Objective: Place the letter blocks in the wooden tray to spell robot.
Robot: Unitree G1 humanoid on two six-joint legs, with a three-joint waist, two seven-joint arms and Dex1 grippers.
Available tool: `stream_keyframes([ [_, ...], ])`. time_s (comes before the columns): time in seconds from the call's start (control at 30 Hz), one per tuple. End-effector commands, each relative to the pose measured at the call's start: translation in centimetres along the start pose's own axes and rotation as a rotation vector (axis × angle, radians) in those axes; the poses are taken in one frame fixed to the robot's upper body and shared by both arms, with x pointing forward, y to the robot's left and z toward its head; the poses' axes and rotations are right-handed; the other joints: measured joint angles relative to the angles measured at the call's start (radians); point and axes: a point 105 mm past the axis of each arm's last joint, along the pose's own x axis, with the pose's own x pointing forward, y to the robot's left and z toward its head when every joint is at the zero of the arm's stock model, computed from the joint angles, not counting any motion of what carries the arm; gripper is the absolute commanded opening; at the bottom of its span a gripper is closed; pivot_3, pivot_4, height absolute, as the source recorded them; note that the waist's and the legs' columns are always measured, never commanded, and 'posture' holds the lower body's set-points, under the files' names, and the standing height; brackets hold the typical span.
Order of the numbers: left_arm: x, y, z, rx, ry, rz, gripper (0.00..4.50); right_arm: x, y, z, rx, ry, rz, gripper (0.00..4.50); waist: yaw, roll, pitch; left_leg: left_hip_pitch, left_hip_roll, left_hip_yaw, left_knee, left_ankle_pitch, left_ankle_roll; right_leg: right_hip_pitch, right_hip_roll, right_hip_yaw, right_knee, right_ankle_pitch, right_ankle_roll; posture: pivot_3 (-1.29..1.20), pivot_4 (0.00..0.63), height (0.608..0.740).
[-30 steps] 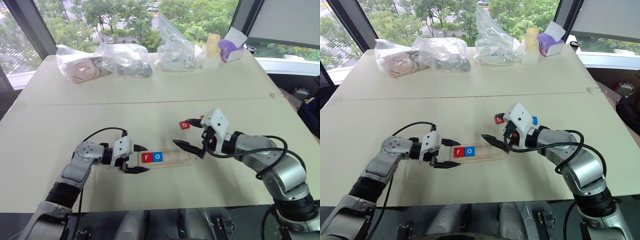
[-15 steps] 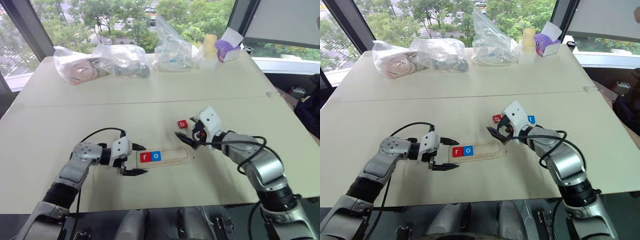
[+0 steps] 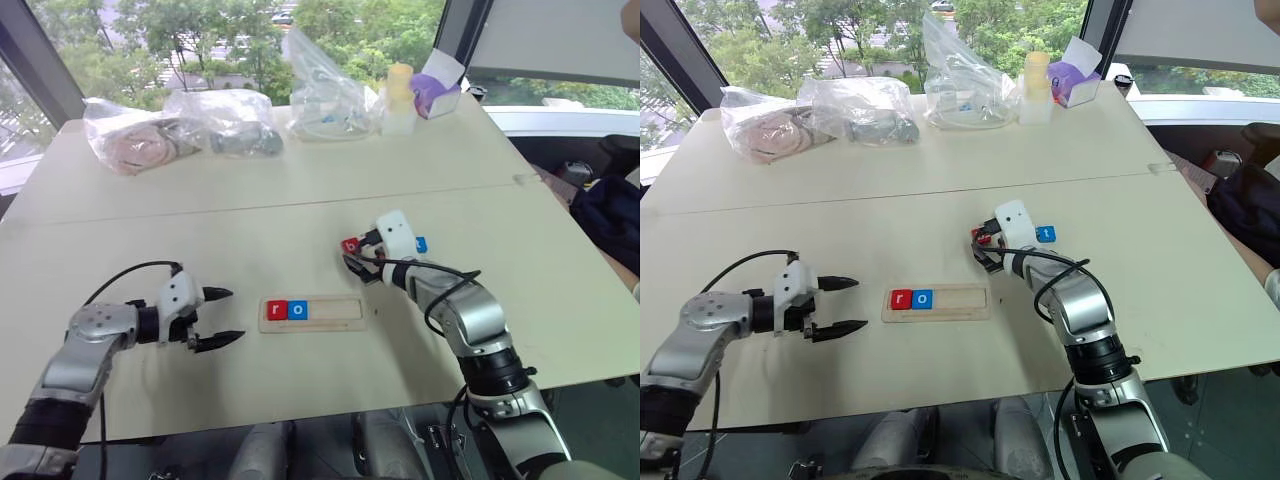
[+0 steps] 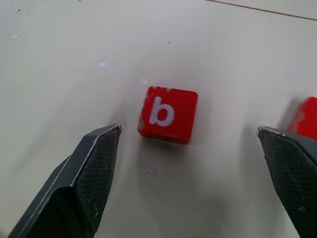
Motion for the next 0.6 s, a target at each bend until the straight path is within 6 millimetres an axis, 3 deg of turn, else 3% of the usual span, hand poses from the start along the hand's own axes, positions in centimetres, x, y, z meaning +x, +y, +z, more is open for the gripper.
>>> stream_keyframes([
  [0.03, -0.7, -0.8, 2.6, -0.029, -0.074, -0.018, 4.44, 0.5, 0.9, 1.6, -0.029, -0.052, 0.025, 4.50, 0.002, -0.001, 0.000, 0.000, 0.000, 0.000, 0.000, 0.000, 0.000, 0.000, 0.000, 0.000, 0.000, 0.000, 0.000, 0.00, 0.150, 0.740],
  [0.37, -0.7, -2.4, 5.3, -0.072, -0.112, -0.070, 4.44, 1.6, 0.8, 0.9, -0.064, 0.004, -0.017, 4.50, 0.001, 0.000, 0.000, -0.001, -0.001, 0.000, 0.000, 0.000, 0.000, 0.000, 0.000, 0.000, 0.000, 0.000, 0.000, 0.00, 0.150, 0.740],
  [0.47, -0.6, -2.2, 6.3, -0.074, -0.139, -0.067, 4.50, 1.6, 0.9, 0.8, -0.072, 0.010, -0.016, 3.62, 0.001, 0.000, 0.000, -0.001, -0.001, 0.000, 0.000, 0.000, 0.000, 0.000, 0.000, 0.000, 0.000, 0.000, 0.000, 0.00, 0.150, 0.740],
  [0.6, -0.4, -2.4, 7.1, -0.077, -0.161, -0.080, 4.50, 1.6, 0.8, 0.8, -0.085, 0.014, -0.030, 1.59, 0.002, 0.000, 0.000, -0.001, -0.001, 0.000, 0.000, 0.000, 0.000, 0.000, 0.001, 0.000, 0.000, 0.000, 0.000, 0.00, 0.150, 0.740],
])
